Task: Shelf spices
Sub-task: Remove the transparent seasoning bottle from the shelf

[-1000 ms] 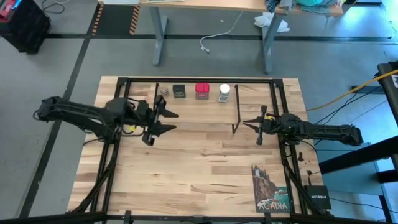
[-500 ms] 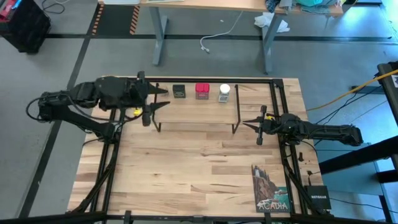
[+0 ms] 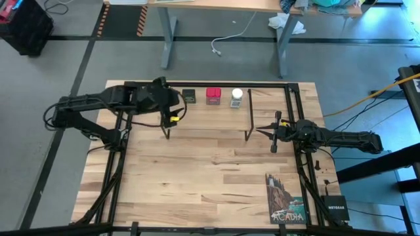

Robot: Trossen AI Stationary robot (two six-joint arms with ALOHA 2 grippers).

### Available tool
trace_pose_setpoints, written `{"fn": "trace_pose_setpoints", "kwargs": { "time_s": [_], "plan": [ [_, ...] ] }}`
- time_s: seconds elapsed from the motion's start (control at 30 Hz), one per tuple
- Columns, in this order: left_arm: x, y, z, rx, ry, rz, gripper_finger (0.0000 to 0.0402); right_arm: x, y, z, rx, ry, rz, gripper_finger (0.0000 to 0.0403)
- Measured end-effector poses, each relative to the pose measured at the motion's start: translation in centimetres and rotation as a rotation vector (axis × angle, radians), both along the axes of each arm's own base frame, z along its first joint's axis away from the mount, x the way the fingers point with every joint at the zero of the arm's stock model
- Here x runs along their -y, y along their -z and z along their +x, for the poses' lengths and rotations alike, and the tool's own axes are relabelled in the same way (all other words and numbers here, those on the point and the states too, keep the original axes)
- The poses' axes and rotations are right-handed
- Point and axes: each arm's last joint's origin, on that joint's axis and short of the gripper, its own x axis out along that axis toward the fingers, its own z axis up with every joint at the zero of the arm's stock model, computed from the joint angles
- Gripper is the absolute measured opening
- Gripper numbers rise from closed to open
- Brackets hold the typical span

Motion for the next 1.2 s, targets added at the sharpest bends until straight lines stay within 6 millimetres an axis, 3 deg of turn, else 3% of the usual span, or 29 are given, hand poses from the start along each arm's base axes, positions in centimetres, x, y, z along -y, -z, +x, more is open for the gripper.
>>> {"fn": "trace_pose_setpoints", "kwargs": {
  "time_s": [0.17, 0.43, 1.0, 1.2],
  "plan": [
    [-1.9, 1.8, 0.6, -0.104, -0.124, -0.056, 0.0321, 0.0, 0.0, 0.0, 0.0, 0.0, 0.0, 0.0035],
    [-3.6, 2.3, 0.7, -0.096, -0.213, -0.104, 0.0332, 0.0, 0.0, 0.0, 0.0, 0.0, 0.0, 0.0035],
    [-6.4, 2.9, -0.6, -0.166, -0.259, -0.19, 0.0332, 0.0, 0.0, 0.0, 0.0, 0.0, 0.0, 0.0035],
    [-8.0, 3.5, 0.0, -0.159, -0.245, -0.21, 0.0332, 0.0, 0.0, 0.0, -0.001, 0.0, 0.0, 0.0035]
  ]
}}
